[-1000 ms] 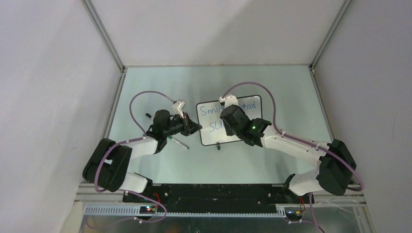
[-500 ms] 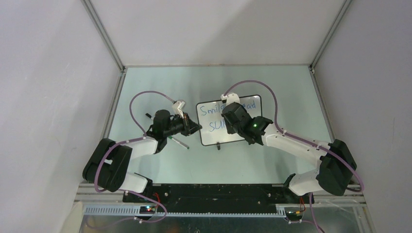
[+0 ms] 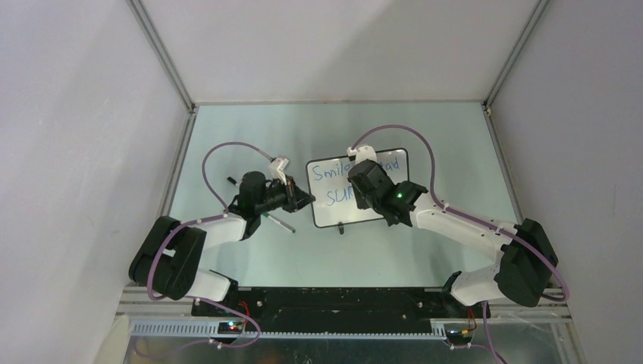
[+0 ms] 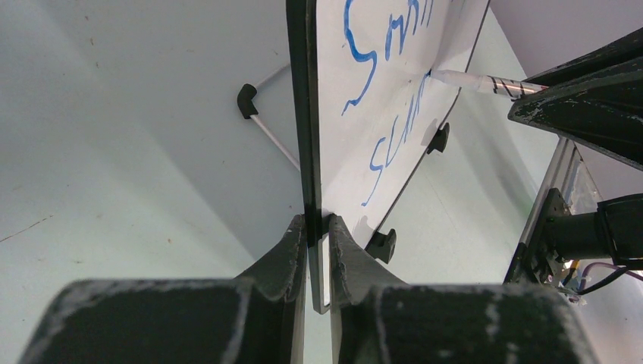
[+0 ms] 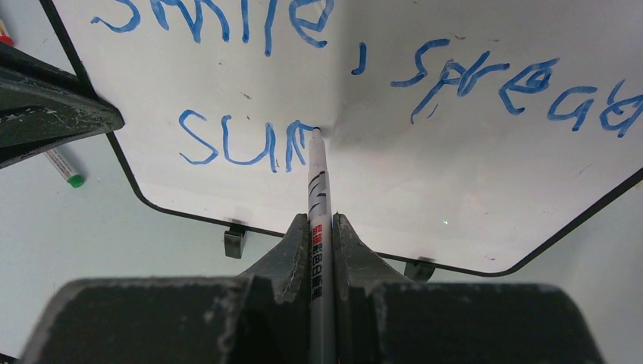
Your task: Write a sentence on the whiteboard
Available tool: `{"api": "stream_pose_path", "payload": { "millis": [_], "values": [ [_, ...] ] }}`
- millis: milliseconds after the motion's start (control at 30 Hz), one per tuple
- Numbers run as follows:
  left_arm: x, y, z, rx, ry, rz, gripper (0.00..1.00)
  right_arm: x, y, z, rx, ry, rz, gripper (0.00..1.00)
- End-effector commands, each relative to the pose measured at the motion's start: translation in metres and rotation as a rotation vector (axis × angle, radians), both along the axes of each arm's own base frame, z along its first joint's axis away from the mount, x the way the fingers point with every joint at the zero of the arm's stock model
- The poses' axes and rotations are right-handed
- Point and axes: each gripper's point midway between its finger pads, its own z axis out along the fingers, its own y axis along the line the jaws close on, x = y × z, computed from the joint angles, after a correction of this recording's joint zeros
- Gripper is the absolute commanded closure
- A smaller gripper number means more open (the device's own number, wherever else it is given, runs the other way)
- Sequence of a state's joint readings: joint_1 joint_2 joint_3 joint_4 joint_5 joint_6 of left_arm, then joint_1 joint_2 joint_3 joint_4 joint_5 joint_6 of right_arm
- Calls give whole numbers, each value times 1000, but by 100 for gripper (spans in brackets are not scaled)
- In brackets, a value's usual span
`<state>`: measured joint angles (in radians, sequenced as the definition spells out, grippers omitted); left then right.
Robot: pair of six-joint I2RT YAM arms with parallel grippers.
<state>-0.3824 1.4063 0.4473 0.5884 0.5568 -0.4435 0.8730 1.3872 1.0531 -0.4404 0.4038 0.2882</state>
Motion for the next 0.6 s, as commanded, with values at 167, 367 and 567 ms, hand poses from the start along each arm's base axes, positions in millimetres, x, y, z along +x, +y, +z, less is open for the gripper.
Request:
{"api": "stream_pose_path", "payload": {
  "millis": [167, 367, 567],
  "values": [
    [1, -1, 1, 33, -23, -14, 94, 0, -13, 0, 0, -13, -50, 100],
    [1, -1, 1, 35, -22, -12, 94, -9, -11, -13, -9, 18, -35, 100],
    [1, -1, 0, 36, -22, -13, 94, -19, -12, -20, -29, 33, -29, 100]
  ]
}}
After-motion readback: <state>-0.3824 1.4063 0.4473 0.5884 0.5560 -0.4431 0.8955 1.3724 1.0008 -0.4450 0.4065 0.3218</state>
